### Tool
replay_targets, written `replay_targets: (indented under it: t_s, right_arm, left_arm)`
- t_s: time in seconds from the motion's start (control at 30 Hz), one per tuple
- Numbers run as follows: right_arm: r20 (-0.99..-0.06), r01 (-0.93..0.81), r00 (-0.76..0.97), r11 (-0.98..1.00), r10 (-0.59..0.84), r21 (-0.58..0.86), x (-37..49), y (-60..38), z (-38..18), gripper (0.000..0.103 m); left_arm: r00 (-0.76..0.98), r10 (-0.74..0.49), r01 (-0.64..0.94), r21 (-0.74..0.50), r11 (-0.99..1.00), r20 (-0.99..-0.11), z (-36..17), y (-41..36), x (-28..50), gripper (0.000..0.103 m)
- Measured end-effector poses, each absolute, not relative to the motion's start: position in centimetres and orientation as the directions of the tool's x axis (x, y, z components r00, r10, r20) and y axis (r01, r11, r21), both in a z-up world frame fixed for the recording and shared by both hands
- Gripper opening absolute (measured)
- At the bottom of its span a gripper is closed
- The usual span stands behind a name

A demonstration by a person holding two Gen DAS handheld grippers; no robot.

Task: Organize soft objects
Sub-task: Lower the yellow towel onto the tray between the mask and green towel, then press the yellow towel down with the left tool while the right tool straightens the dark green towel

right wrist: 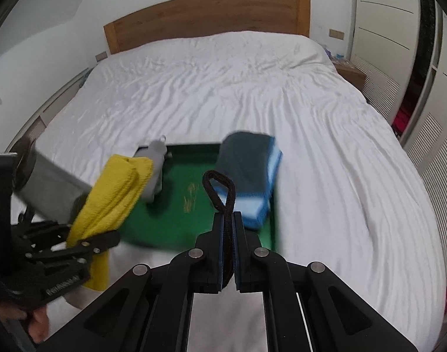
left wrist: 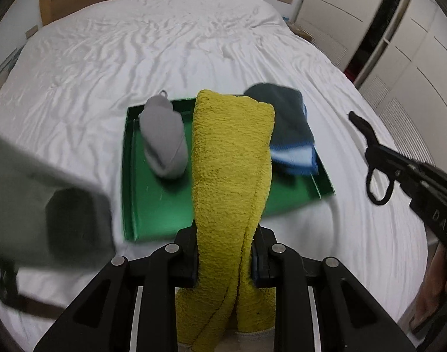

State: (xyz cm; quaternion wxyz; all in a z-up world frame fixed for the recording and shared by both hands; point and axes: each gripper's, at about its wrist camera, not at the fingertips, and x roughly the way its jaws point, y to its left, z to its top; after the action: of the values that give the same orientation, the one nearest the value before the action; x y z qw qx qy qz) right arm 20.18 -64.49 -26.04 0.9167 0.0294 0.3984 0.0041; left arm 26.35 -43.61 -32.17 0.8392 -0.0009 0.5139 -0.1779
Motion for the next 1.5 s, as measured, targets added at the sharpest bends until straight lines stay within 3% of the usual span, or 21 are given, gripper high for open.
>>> replay_targets:
  t_s: [0.5, 0.83, 1.23, 1.5]
  right_arm:
    - [-0.727, 0.037, 0.686, 0.999, -0.005, 0.028, 32.9, -64.0, -33.2, 0.005]
    - [-0.755, 0.066, 0.653, 0.997, -0.068, -0.033, 40.5, -65.1, -36.9, 0.005]
    - [-0.768, 0.054, 0.636, 0.997, -0.079, -0.057, 41.8, -64.9, -37.9, 0.005]
    - [-0.768, 0.061, 0.636, 0.997, -0.078, -0.052, 40.6, -65.4, -37.7, 0.008]
  left_arm:
    - [0.411, -0.256, 0.21, -0.182, 0.961, -0.875, -37.8, -47.2, 36.7, 0.021]
    - [0.398, -0.213, 0.166, -0.158, 0.973, -0.892, -40.4, -47.8, 39.3, 0.022]
    - [0.404, -0.172, 0.169, -0.112, 0.979, -0.898, -40.8, -48.6, 40.0, 0.024]
    - [0.406, -0.172, 0.165, -0.113, 0.98, -0.897, -40.9, -48.7, 40.1, 0.031]
